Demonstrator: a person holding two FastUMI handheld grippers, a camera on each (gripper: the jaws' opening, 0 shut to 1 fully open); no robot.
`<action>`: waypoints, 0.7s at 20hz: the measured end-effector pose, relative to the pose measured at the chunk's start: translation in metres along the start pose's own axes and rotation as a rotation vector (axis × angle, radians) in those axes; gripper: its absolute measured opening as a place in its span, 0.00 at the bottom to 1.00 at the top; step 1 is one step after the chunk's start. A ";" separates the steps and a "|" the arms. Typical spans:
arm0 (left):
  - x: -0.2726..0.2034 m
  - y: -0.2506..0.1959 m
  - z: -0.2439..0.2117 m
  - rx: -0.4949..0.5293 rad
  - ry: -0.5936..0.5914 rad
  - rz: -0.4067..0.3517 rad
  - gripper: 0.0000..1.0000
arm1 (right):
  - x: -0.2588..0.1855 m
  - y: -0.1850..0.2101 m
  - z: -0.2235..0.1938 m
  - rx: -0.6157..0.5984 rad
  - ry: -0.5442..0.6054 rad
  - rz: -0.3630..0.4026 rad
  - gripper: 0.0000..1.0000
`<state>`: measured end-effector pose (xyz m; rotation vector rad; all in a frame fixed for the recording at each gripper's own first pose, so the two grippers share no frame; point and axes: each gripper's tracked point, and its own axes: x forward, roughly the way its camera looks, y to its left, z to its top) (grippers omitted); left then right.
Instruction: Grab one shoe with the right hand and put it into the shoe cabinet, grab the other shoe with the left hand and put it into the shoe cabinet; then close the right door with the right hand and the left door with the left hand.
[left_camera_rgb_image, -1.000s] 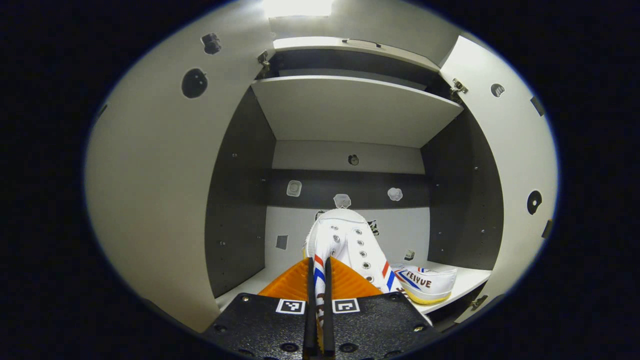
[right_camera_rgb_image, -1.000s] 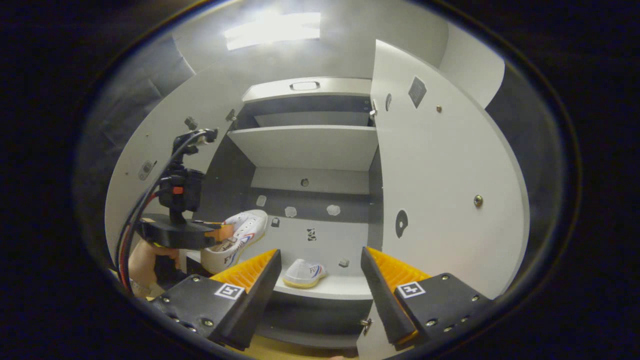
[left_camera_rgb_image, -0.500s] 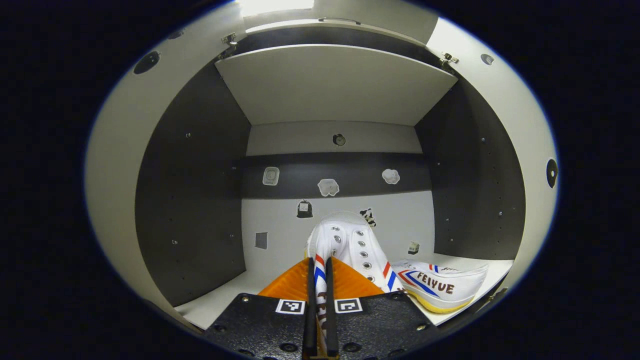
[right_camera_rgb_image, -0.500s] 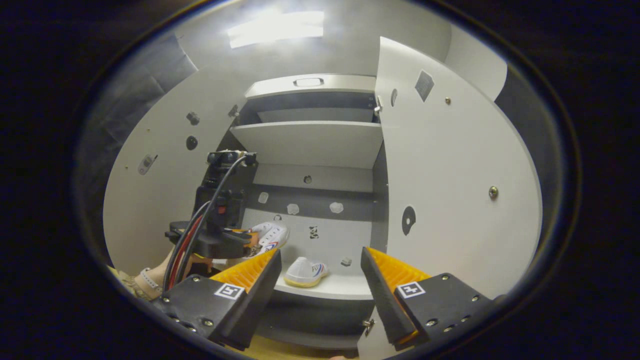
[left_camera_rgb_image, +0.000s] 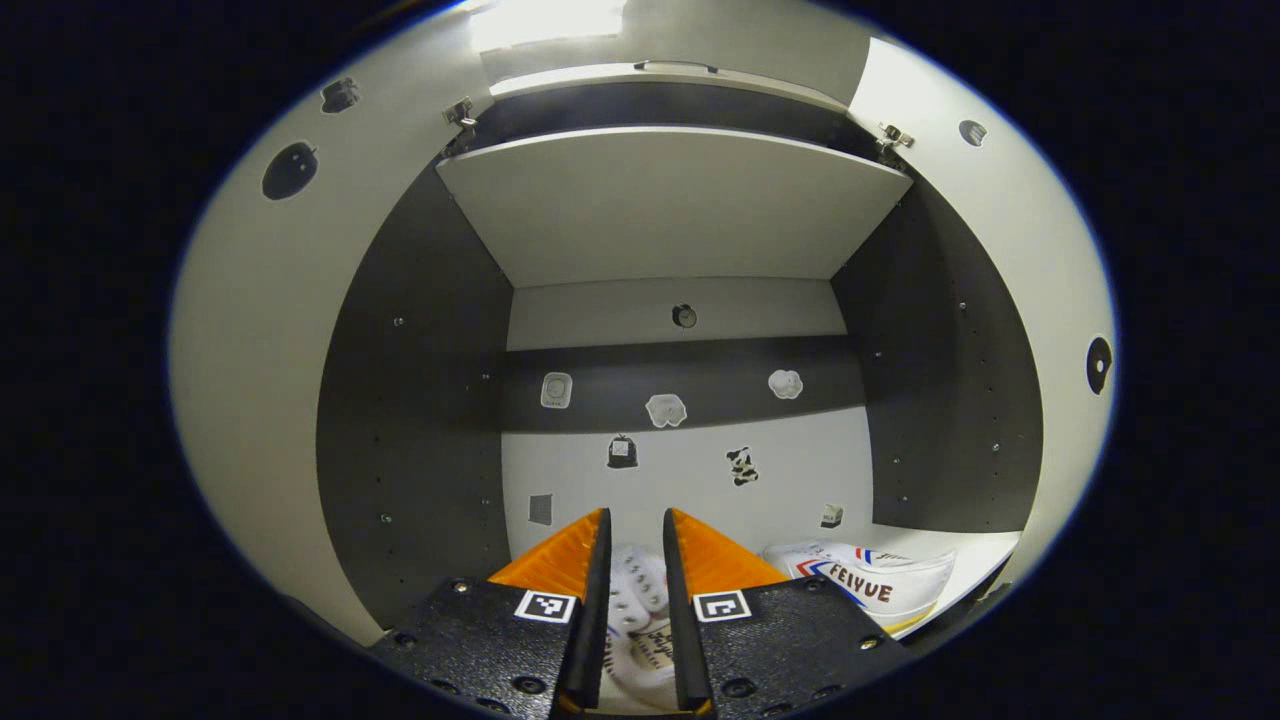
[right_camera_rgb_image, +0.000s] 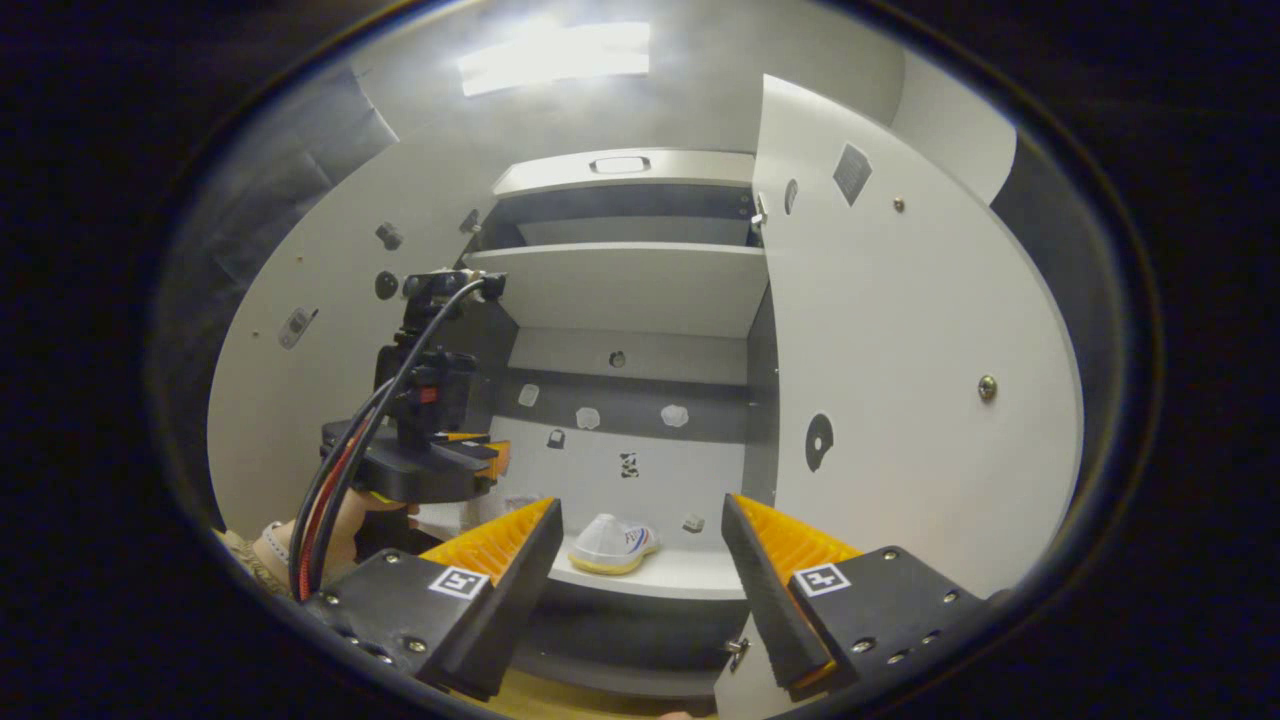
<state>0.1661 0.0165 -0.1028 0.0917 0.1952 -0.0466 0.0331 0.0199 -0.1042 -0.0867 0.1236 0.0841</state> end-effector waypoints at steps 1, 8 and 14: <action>-0.007 0.000 -0.001 -0.020 0.010 -0.007 0.29 | 0.000 0.000 0.001 0.000 -0.002 0.000 0.95; -0.086 -0.006 -0.017 -0.106 0.065 -0.056 0.29 | -0.007 0.014 0.011 0.013 -0.018 0.027 0.95; -0.144 -0.021 -0.032 -0.075 0.087 -0.088 0.30 | -0.017 0.021 0.024 -0.004 -0.041 0.028 0.95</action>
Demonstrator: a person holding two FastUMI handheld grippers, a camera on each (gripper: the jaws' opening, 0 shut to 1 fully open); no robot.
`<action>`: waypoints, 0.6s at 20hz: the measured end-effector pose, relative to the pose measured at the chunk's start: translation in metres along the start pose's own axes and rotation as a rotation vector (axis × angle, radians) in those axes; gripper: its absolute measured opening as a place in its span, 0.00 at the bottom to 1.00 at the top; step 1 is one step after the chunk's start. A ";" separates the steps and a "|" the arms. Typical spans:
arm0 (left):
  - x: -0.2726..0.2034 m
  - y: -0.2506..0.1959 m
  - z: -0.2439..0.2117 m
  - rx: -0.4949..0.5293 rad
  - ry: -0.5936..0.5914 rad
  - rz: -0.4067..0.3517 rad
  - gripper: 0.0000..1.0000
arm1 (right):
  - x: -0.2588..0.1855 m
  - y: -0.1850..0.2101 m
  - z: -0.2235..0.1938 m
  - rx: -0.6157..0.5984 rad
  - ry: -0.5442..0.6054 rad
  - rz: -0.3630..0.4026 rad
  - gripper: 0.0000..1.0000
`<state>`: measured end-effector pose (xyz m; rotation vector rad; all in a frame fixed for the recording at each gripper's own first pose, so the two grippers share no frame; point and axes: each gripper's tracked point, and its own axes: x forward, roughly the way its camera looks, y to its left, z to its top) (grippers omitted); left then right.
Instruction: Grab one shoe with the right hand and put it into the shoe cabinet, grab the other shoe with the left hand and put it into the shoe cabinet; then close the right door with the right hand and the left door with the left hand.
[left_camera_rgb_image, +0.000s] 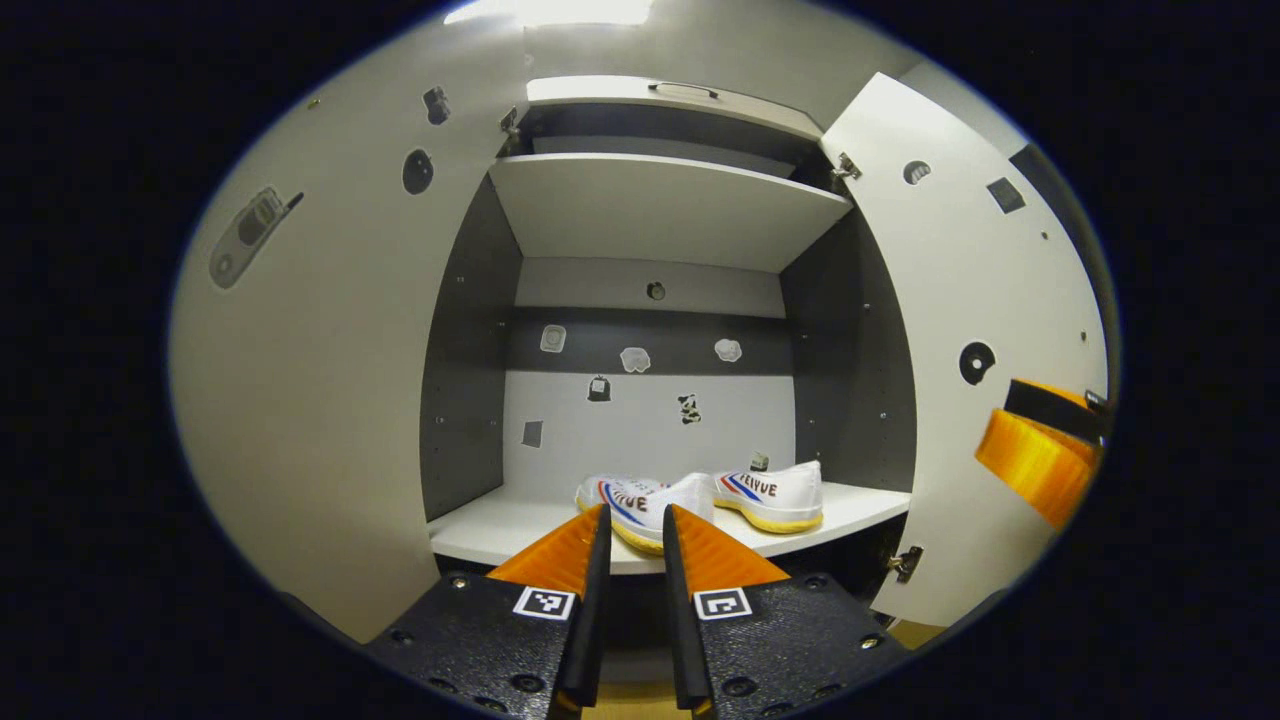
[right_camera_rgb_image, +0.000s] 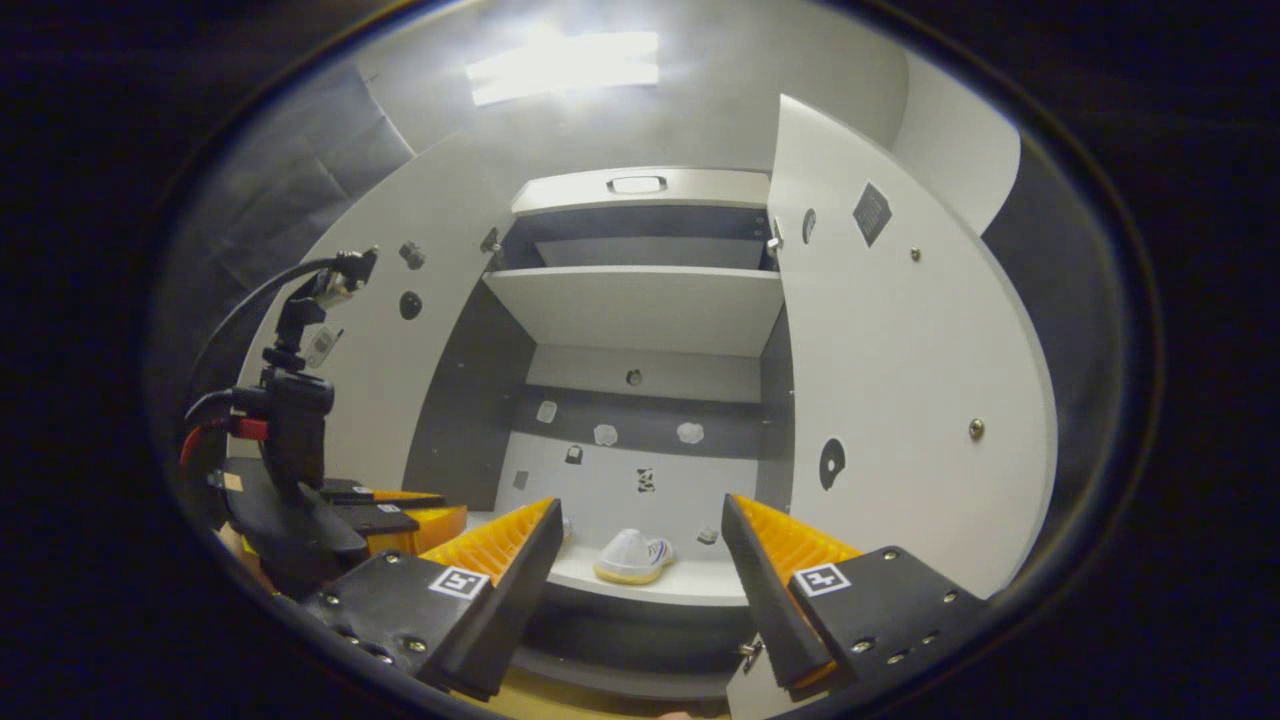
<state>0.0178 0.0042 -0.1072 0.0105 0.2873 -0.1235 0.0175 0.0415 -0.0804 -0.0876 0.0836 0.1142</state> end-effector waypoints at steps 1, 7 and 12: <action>-0.006 -0.004 -0.004 -0.006 0.009 -0.010 0.29 | -0.002 0.002 0.002 0.002 -0.003 0.005 0.95; -0.013 -0.011 -0.010 0.009 0.021 -0.038 0.31 | -0.014 0.001 0.018 0.001 -0.030 -0.003 0.93; -0.015 -0.005 -0.007 0.013 0.006 -0.021 0.67 | -0.027 -0.009 0.033 -0.007 -0.061 -0.037 0.93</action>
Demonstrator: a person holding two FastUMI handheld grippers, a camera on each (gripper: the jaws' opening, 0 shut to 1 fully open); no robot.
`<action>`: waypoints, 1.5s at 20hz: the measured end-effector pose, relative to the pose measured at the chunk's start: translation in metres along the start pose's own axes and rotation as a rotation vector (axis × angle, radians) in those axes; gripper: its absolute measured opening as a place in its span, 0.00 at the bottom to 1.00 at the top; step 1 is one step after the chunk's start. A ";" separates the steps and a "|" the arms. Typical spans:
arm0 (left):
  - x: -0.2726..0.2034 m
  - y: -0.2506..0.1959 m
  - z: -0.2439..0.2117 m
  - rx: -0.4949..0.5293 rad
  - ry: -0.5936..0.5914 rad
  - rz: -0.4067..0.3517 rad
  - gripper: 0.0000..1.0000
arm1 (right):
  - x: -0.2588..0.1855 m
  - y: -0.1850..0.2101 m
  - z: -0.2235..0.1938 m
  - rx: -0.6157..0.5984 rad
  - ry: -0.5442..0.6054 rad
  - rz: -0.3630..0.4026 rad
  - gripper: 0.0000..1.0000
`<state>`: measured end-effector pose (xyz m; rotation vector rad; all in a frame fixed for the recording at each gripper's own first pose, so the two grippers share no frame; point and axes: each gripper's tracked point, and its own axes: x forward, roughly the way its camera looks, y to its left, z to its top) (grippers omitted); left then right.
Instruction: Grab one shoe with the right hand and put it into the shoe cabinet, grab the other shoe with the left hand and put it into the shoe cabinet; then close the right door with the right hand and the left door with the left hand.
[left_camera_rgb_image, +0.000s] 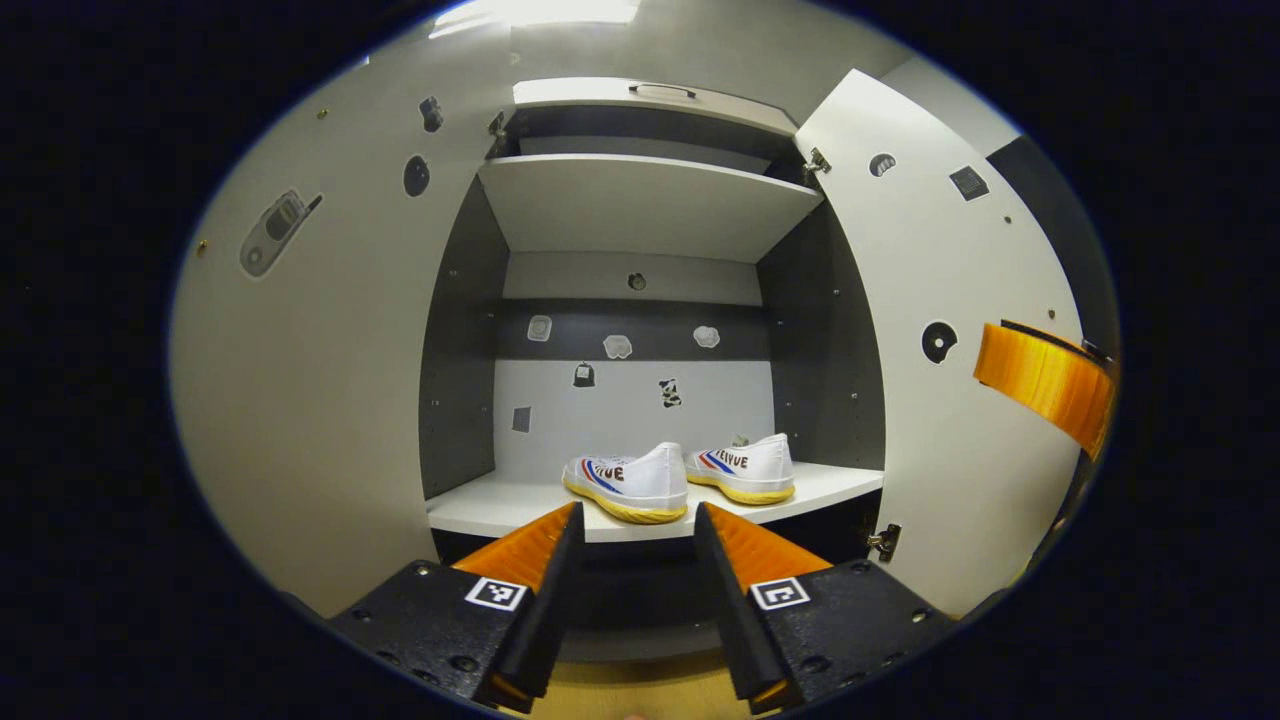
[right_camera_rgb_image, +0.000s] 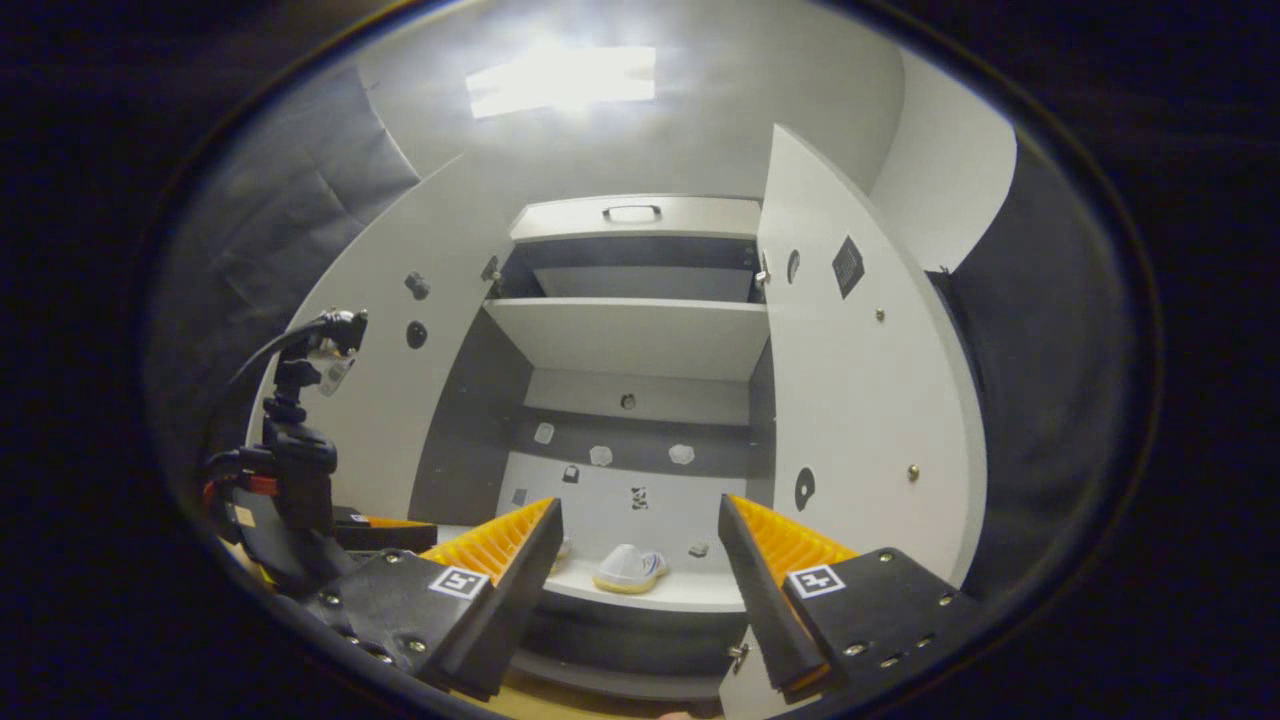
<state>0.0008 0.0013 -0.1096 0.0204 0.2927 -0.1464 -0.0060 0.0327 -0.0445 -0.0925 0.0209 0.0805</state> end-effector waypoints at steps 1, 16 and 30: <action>0.000 0.001 0.000 0.005 -0.001 0.001 0.80 | -0.004 -0.004 0.005 -0.007 -0.015 -0.011 0.93; 0.003 -0.005 0.007 -0.031 -0.037 -0.015 0.94 | -0.097 -0.127 0.053 0.046 -0.070 -0.339 0.93; -0.004 -0.002 0.009 -0.032 -0.031 0.006 0.95 | -0.101 -0.189 -0.004 0.163 0.088 -0.415 0.90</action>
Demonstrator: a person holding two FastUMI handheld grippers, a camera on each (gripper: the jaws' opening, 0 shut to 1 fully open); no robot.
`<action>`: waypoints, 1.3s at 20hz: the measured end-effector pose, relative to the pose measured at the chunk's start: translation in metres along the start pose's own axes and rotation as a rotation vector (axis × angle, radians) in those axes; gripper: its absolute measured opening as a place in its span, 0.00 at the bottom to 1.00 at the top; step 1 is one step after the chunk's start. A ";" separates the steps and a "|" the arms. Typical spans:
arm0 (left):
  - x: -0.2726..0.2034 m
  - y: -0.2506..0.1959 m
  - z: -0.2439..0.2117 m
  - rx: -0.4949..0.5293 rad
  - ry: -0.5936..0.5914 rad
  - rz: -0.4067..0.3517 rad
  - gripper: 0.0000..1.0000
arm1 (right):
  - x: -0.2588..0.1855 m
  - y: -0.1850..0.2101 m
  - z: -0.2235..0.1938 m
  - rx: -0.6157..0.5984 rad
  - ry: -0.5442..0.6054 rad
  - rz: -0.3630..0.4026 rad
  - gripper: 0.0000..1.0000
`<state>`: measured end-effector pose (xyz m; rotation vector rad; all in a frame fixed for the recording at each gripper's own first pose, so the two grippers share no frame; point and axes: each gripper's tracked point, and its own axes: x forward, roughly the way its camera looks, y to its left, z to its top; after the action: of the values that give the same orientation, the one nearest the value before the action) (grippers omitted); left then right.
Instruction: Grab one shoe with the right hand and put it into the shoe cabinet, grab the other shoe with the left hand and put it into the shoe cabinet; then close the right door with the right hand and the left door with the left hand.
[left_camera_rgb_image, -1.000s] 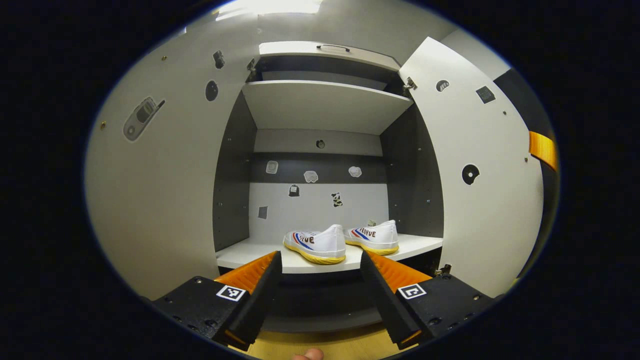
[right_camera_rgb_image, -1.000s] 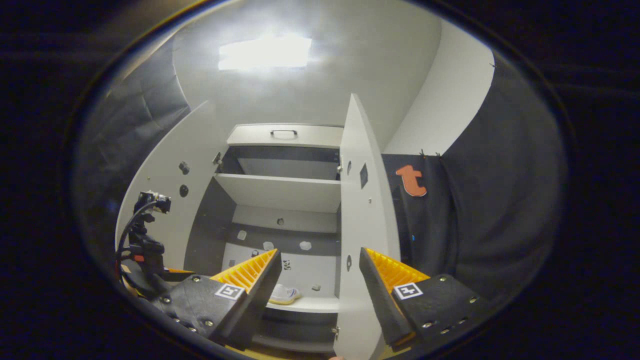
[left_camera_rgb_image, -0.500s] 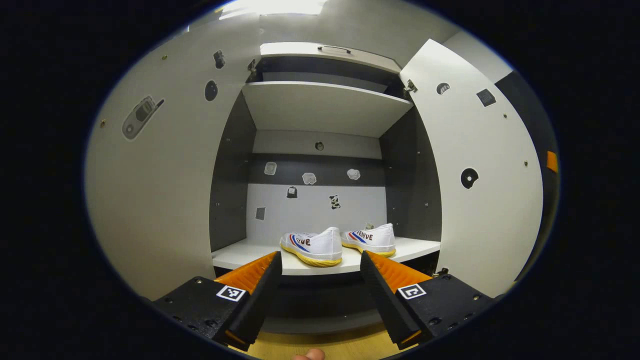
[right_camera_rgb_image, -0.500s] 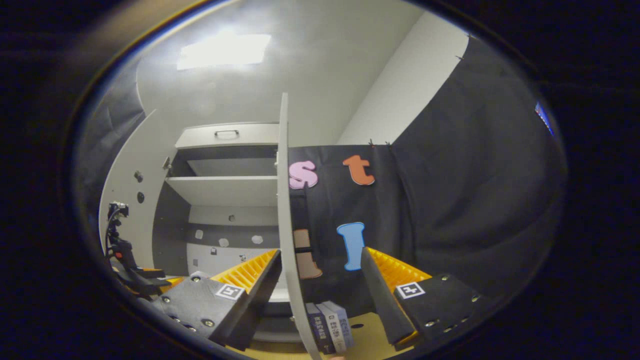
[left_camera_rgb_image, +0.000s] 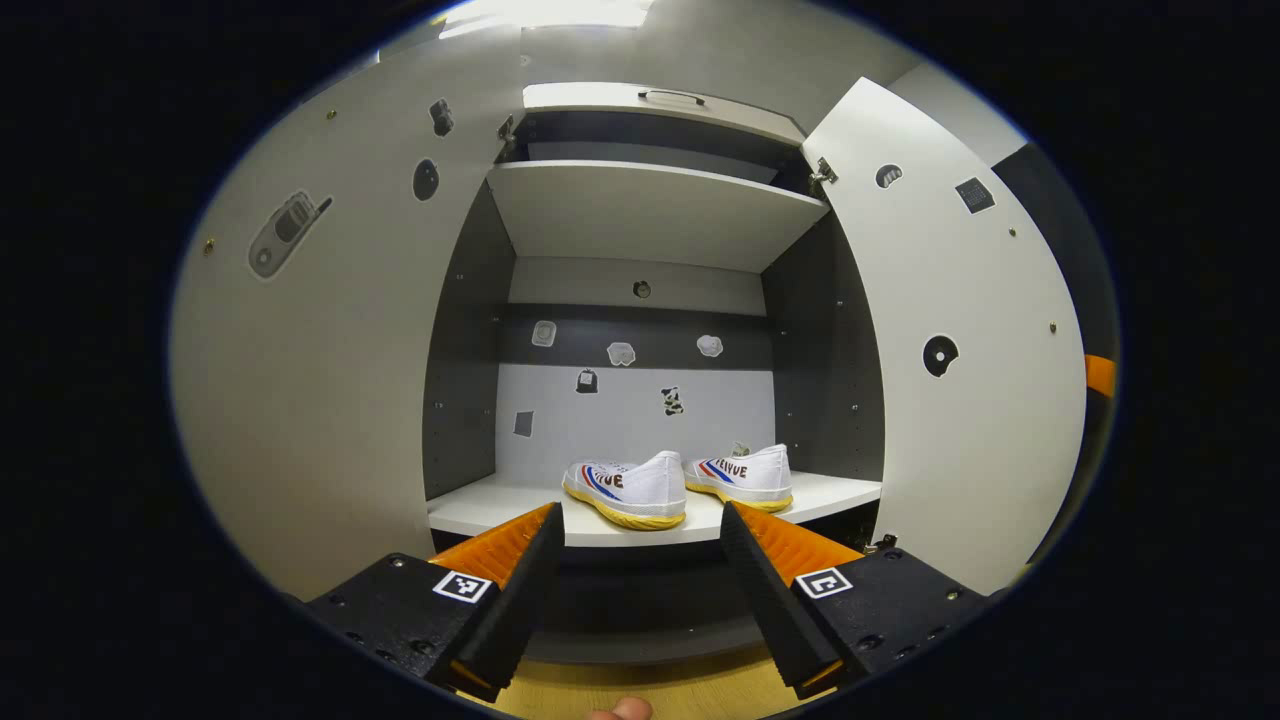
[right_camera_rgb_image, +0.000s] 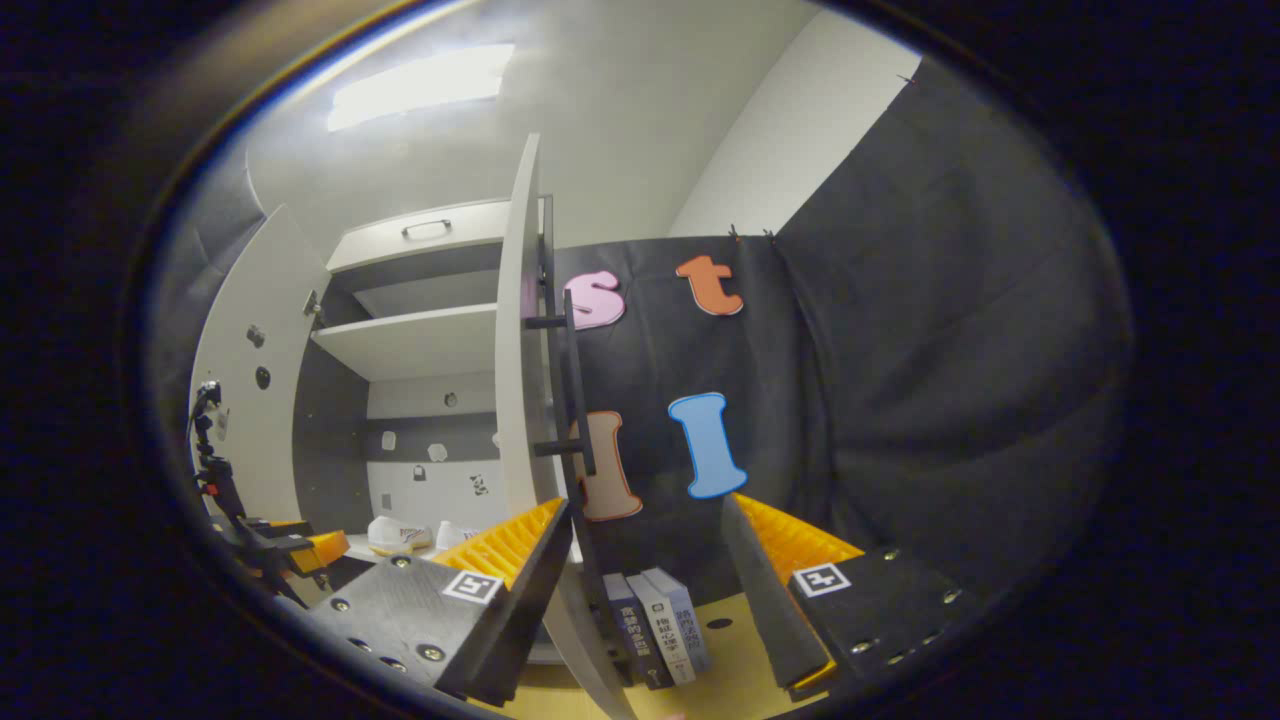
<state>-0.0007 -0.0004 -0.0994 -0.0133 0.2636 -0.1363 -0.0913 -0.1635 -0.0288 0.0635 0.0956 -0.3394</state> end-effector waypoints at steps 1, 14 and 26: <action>-0.003 0.001 0.003 -0.001 -0.005 0.005 0.95 | 0.000 0.002 -0.002 0.010 0.013 0.009 0.90; -0.047 0.008 0.045 -0.001 -0.102 0.077 0.94 | -0.007 0.046 -0.008 0.027 0.049 0.187 0.92; -0.085 0.022 0.076 0.006 -0.205 0.101 0.94 | 0.005 0.129 -0.037 -0.050 0.105 0.356 0.92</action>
<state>-0.0597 0.0324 -0.0045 -0.0082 0.0584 -0.0342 -0.0469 -0.0410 -0.0598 0.0473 0.1938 0.0220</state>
